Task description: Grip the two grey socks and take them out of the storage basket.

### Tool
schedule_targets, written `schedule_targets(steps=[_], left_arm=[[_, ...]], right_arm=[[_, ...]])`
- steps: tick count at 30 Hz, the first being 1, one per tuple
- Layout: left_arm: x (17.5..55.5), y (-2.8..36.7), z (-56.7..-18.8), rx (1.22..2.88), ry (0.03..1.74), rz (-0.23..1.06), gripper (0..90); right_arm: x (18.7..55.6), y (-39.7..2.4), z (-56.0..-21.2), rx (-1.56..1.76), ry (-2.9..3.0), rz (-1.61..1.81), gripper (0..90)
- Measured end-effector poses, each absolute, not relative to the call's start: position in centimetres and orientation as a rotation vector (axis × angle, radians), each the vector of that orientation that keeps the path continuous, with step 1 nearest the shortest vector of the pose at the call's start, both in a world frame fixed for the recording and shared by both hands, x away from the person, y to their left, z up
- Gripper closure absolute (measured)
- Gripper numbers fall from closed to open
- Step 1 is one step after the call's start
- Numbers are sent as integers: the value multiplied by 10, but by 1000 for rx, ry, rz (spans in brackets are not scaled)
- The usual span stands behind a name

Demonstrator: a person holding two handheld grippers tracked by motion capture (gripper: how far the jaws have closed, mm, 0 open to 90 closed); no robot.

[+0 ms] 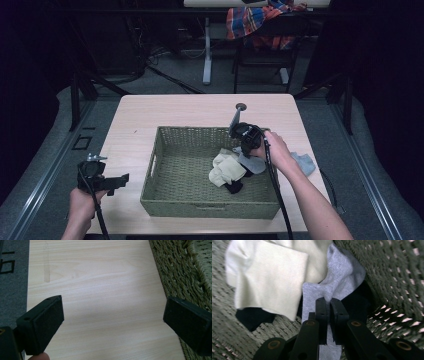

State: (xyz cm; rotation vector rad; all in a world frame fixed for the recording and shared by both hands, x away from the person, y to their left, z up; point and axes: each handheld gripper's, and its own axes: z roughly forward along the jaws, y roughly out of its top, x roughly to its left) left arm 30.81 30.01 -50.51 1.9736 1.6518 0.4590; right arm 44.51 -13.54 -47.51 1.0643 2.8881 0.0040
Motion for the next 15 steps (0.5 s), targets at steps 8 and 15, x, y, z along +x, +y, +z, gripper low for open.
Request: schedule_targets(steps=[8, 15], left_arm=[[306, 301, -505, 1970, 1658, 462, 33], [306, 300, -505, 1972, 1662, 462, 32]], right_arm=[[436, -140, -449, 1040, 2881, 130, 856], [431, -139, -428, 1018, 2882, 180, 856]])
